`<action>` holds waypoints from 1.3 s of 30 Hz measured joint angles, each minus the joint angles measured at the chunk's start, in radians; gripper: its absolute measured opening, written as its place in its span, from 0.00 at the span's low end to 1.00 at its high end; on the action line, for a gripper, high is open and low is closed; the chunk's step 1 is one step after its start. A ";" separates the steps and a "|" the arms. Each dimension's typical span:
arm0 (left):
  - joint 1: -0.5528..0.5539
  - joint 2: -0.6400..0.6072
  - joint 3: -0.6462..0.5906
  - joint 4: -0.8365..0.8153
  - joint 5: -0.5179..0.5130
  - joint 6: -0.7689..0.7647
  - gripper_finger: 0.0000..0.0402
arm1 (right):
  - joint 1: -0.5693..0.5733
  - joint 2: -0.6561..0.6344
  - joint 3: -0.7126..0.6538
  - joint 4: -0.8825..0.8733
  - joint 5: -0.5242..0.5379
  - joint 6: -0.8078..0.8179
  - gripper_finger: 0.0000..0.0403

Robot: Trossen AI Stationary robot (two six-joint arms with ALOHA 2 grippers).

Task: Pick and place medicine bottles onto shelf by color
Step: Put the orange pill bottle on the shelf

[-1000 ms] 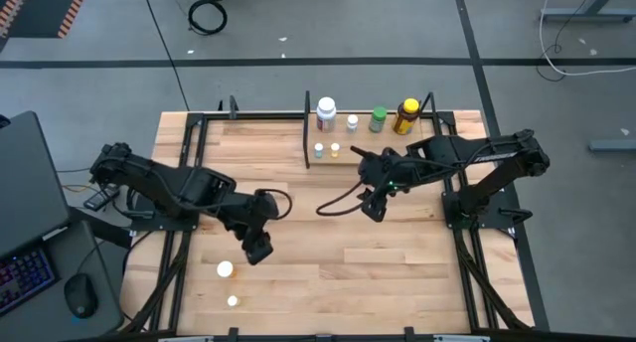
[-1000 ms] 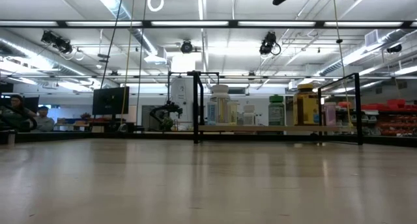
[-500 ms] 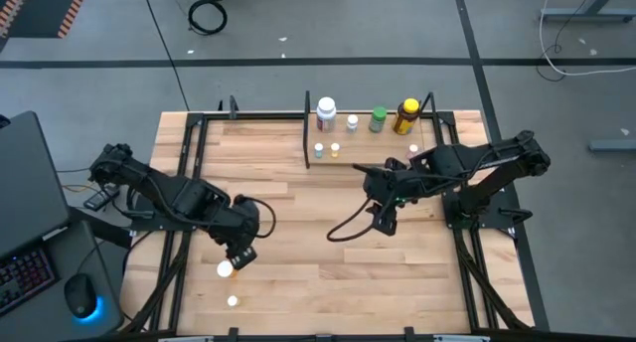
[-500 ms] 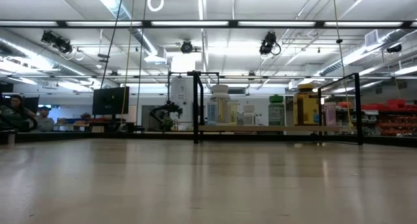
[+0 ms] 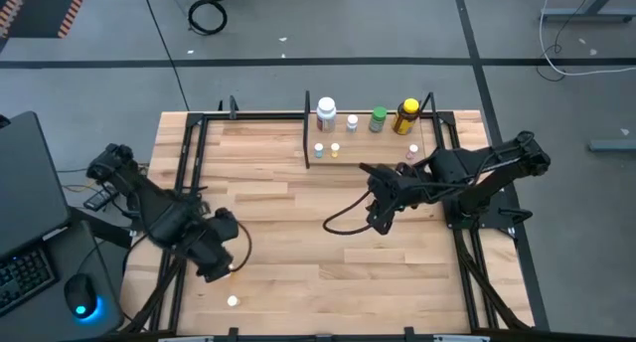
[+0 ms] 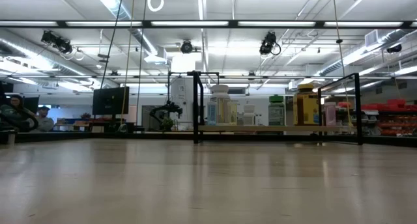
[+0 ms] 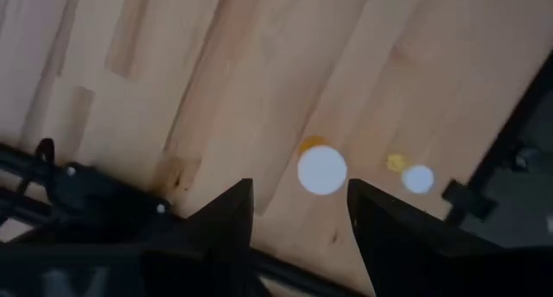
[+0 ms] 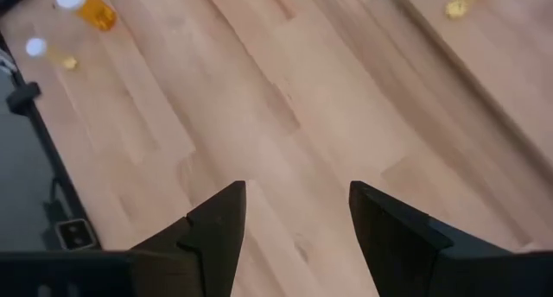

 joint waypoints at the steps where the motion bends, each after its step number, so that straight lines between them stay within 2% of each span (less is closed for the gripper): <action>1: -0.024 -0.005 -0.019 0.013 -0.017 -0.036 0.49 | 0.005 0.000 0.000 0.000 -0.001 0.021 0.53; 8: -0.224 -0.094 -0.286 0.230 -0.001 -0.318 0.47 | 0.038 0.000 0.000 -0.001 -0.051 0.155 0.53; 13: -0.216 -0.189 -0.379 0.325 -0.026 -0.392 0.49 | 0.060 0.000 0.000 0.000 -0.054 0.239 0.53; 15: -0.183 -0.220 -0.418 0.310 0.031 -0.449 0.49 | 0.068 0.000 0.000 -0.001 -0.054 0.266 0.53; 19: -0.119 -0.256 -0.528 0.323 0.248 -0.501 0.52 | 0.090 0.000 0.000 -0.001 -0.054 0.299 0.53; 21: -0.103 -0.270 -0.565 0.399 0.268 -0.523 0.54 | 0.099 0.000 0.000 0.000 -0.052 0.309 0.53; 26: -0.056 -0.272 -0.579 0.600 0.201 -0.540 0.62 | 0.118 0.000 0.000 0.000 -0.045 0.316 0.53; 32: 0.003 -0.254 -0.580 0.573 0.196 -0.540 0.71 | 0.125 0.000 0.000 -0.004 -0.029 0.314 0.53; 39: 0.003 -0.161 -0.580 0.571 0.211 -0.542 0.79 | 0.123 0.000 0.000 -0.008 -0.027 0.278 0.53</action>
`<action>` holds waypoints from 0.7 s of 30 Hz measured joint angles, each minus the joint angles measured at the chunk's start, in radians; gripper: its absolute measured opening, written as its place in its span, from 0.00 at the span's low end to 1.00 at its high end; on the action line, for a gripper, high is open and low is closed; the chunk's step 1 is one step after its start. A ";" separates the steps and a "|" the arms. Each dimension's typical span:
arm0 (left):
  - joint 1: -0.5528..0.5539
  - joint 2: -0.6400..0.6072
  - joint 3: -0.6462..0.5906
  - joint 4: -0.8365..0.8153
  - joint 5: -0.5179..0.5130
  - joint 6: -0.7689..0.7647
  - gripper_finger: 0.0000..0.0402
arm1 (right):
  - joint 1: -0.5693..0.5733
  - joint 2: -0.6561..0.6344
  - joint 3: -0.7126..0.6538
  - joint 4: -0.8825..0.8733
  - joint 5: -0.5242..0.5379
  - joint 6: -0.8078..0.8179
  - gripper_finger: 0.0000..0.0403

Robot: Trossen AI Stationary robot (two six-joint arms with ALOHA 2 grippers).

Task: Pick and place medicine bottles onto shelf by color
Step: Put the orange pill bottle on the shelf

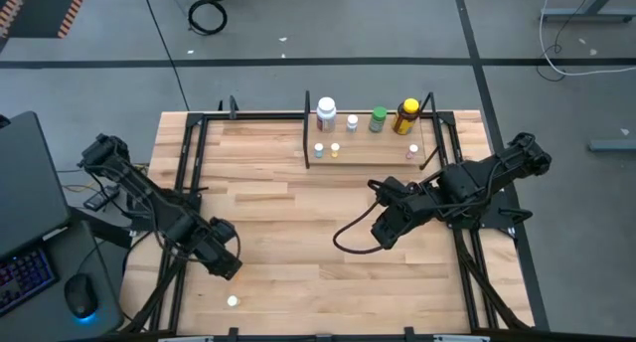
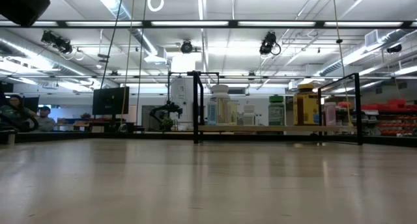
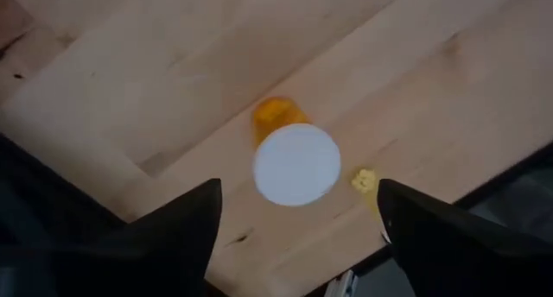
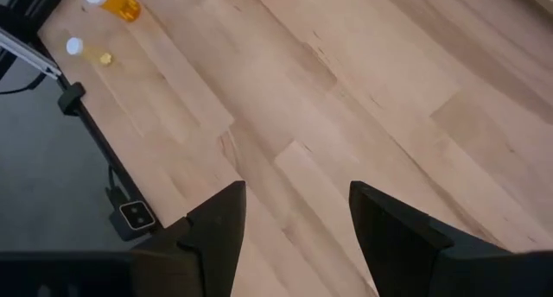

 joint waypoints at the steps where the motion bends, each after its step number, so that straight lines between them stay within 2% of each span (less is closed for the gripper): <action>1: 0.000 0.012 0.000 0.002 0.008 -0.002 0.80 | 0.000 0.000 0.000 -0.002 0.000 -0.004 0.53; 9: 0.000 0.032 0.000 0.031 0.017 -0.027 0.87 | 0.000 0.000 0.000 -0.014 0.000 -0.026 0.53; 21: 0.000 0.032 0.000 0.030 -0.008 -0.104 0.88 | 0.000 0.000 0.000 -0.025 0.000 -0.027 0.53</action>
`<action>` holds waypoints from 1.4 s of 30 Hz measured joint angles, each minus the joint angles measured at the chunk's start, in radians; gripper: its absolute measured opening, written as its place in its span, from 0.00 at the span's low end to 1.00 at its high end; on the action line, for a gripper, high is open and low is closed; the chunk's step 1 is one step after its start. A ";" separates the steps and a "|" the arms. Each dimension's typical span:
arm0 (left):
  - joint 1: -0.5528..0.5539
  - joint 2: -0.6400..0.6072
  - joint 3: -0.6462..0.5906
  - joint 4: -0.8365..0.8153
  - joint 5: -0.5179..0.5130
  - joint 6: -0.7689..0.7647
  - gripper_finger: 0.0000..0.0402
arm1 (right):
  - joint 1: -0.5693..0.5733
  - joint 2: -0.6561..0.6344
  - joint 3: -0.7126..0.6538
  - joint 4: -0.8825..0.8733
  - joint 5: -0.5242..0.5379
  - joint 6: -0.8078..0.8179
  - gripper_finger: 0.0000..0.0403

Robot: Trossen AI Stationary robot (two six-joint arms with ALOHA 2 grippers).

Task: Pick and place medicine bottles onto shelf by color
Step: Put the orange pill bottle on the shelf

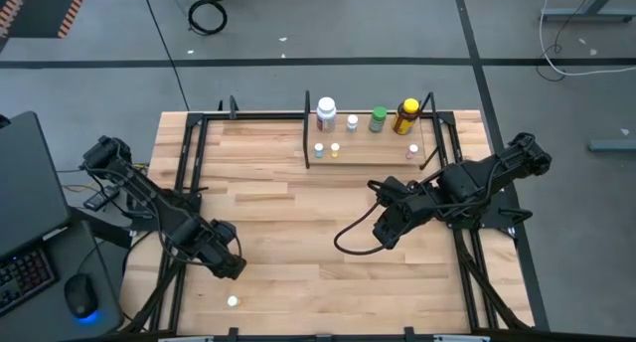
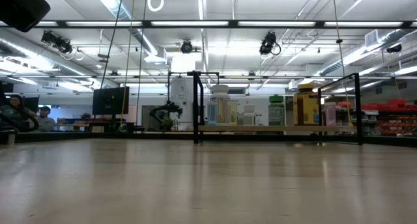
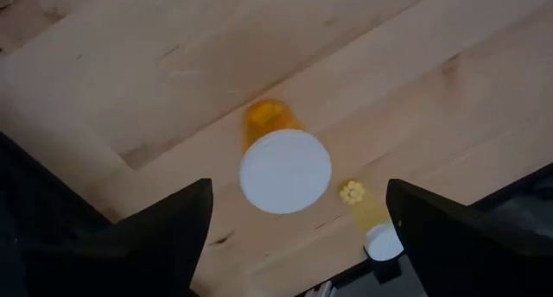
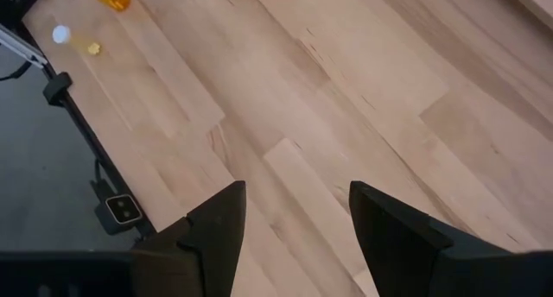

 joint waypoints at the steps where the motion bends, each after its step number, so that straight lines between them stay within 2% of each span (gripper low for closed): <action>1: 0.000 0.000 0.000 0.000 0.000 -0.001 0.88 | 0.000 0.000 0.000 -0.001 0.000 0.000 0.53; 10: -0.010 0.021 0.001 0.005 -0.001 -0.007 0.88 | 0.000 0.000 0.000 -0.002 0.000 0.010 0.53; 31: -0.044 0.172 0.001 0.031 0.002 0.002 0.88 | 0.001 0.000 0.000 -0.002 -0.009 0.012 0.53; 42: -0.042 0.177 0.001 0.037 -0.001 0.005 0.85 | 0.001 0.000 0.000 -0.002 -0.009 0.012 0.53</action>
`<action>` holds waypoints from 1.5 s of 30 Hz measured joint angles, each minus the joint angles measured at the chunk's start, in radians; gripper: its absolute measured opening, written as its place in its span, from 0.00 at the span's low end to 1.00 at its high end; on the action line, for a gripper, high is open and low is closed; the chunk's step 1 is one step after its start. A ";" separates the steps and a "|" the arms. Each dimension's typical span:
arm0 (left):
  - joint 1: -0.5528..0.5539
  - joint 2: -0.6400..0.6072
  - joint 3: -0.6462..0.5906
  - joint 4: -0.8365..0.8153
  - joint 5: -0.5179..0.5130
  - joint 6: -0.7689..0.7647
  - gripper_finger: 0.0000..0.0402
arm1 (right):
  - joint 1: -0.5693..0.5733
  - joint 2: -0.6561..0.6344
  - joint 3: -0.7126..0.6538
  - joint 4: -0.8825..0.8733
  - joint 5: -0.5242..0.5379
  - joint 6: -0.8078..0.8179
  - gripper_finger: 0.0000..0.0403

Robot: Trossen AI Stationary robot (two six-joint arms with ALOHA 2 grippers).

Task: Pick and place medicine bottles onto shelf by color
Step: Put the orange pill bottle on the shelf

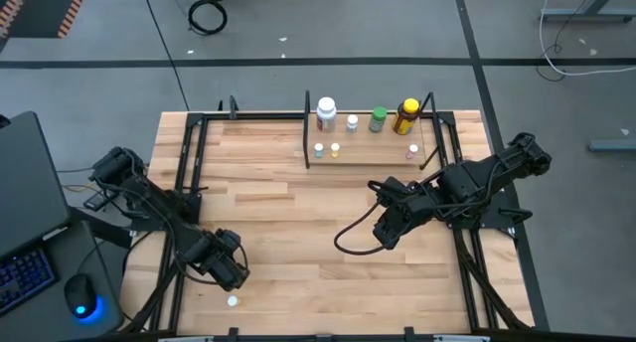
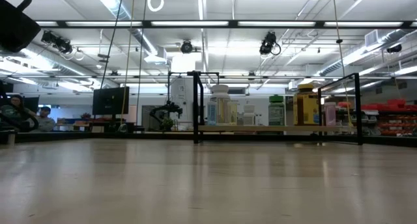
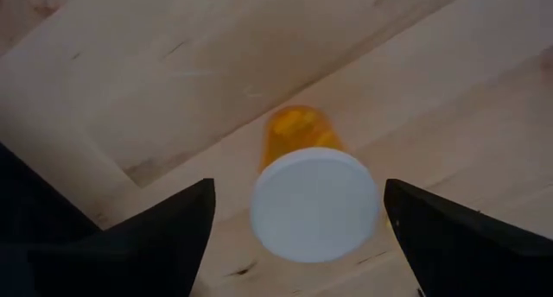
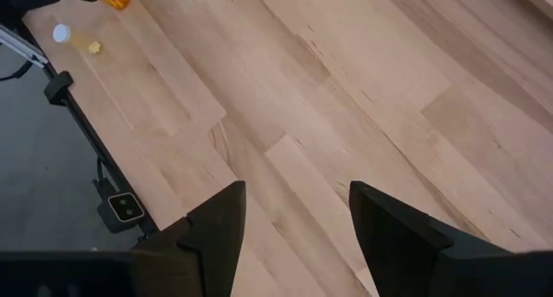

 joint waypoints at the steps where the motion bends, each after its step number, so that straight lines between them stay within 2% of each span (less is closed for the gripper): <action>1: 0.000 0.000 0.000 0.001 0.000 0.000 0.84 | 0.000 0.000 0.000 0.000 0.000 0.000 0.53; 10: 0.000 0.000 0.000 0.025 -0.002 -0.004 0.66 | 0.000 0.000 0.000 0.000 0.000 0.000 0.53; 17: 0.000 0.000 0.000 0.058 -0.002 -0.003 0.56 | 0.000 0.000 0.000 0.000 0.000 0.000 0.53; 21: 0.002 0.000 0.000 0.070 -0.001 -0.003 0.55 | 0.000 0.000 0.000 0.000 0.000 0.000 0.53; 27: 0.040 -0.010 0.002 0.086 0.000 0.044 0.59 | 0.000 0.000 0.000 0.000 0.000 0.000 0.53; 36: 0.225 -0.010 0.046 0.086 0.001 0.311 0.55 | 0.019 0.000 0.000 -0.001 -0.017 0.019 0.53; 45: 0.451 -0.008 0.075 0.125 0.002 0.628 0.58 | 0.073 0.000 0.000 -0.034 -0.018 0.070 0.53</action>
